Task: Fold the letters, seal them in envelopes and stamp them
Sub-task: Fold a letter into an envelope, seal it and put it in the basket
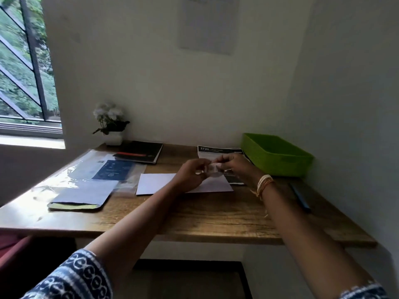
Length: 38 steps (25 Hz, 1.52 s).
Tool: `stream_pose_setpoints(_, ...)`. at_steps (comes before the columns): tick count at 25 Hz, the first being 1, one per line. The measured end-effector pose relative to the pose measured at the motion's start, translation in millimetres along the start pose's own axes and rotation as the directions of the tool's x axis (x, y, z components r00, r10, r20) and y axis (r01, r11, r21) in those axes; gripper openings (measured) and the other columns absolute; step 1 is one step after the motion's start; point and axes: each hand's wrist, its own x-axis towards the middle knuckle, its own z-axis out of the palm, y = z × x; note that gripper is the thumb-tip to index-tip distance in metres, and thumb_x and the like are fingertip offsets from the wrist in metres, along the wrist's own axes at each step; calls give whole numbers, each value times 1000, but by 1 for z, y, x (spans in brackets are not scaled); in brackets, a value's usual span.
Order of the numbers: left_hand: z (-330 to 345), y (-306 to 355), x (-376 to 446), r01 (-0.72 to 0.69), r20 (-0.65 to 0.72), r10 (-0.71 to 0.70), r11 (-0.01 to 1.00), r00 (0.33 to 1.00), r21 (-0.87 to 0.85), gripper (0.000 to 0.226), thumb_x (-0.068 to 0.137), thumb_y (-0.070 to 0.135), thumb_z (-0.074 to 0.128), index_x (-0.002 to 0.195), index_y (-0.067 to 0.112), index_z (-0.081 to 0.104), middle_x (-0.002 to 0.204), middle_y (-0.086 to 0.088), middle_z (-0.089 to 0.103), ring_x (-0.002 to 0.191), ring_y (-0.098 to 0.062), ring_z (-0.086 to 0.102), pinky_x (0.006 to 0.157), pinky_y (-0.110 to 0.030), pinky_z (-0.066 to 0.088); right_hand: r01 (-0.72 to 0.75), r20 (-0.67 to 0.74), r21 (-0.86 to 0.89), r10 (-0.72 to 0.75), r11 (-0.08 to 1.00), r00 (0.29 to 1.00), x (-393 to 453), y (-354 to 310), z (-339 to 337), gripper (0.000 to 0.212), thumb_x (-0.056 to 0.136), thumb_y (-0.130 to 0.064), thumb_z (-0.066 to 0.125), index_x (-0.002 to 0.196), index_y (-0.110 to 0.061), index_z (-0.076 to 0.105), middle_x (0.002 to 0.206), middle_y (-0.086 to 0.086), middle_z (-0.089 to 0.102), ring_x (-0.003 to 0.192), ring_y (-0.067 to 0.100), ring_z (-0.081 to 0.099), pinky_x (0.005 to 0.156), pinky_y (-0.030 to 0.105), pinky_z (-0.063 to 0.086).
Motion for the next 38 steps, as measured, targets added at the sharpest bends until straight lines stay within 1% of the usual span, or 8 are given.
stream_pose_setpoints(5,-6,-5,1,1,23,1,998,1000,-68,4,81,19,73,84,16,72,87,-9,72,84,-28,68,80,-48,54,-1,39,283,-10,959,999,12,17,7,26,86,8,56,88,-13,72,79,0,70,77,14,64,79,31,48)
stream_pose_setpoints(11,-14,7,-2,78,-33,-91,955,995,-287,9,84,4,66,93,1,66,82,-2,67,70,6,63,67,-11,50,273,-128,180,-252,945,959,6,19,11,30,77,9,70,105,-2,69,95,8,71,81,2,70,76,19,56)
stream_pose_setpoints(21,-14,8,-7,7,0,-7,961,1000,-277,22,88,1,59,110,0,64,102,-12,70,86,-2,68,79,-15,52,410,-265,-37,-405,911,875,7,23,13,10,77,-4,76,85,-9,77,88,5,75,86,12,72,80,26,57)
stream_pose_setpoints(24,-13,8,-8,-13,0,14,981,1000,-192,20,89,3,60,108,3,65,101,-10,71,91,-8,67,79,-13,52,354,-303,59,-322,933,897,9,21,13,7,78,-5,74,82,-11,76,82,5,74,79,11,70,77,27,55)
stream_pose_setpoints(27,-12,7,-6,-18,21,21,991,1000,-134,17,90,7,60,105,4,67,104,-10,71,98,-11,65,84,-14,51,196,-357,451,-25,870,934,7,18,7,3,78,-9,75,78,-12,74,80,7,73,80,14,67,78,27,55)
stream_pose_setpoints(29,-9,3,-4,15,43,-12,997,999,-80,16,90,15,61,103,11,69,108,-4,72,105,-12,64,94,-33,51,108,-297,657,124,746,947,3,19,-3,2,81,-8,71,83,-9,72,81,5,75,83,17,69,76,26,56)
stream_pose_setpoints(32,5,7,3,-21,97,8,992,995,123,15,89,29,59,101,30,69,117,8,68,114,-14,59,101,-56,39,39,-261,726,223,686,939,-9,29,-21,7,84,-5,68,91,-4,69,77,3,75,77,14,70,63,24,57)
stream_pose_setpoints(38,60,71,19,-225,311,97,885,945,407,31,97,20,45,125,25,58,127,1,59,121,-21,50,94,-38,25,87,-342,792,321,605,883,-41,47,-70,9,85,0,62,82,-8,63,57,-2,69,49,5,63,49,19,55)
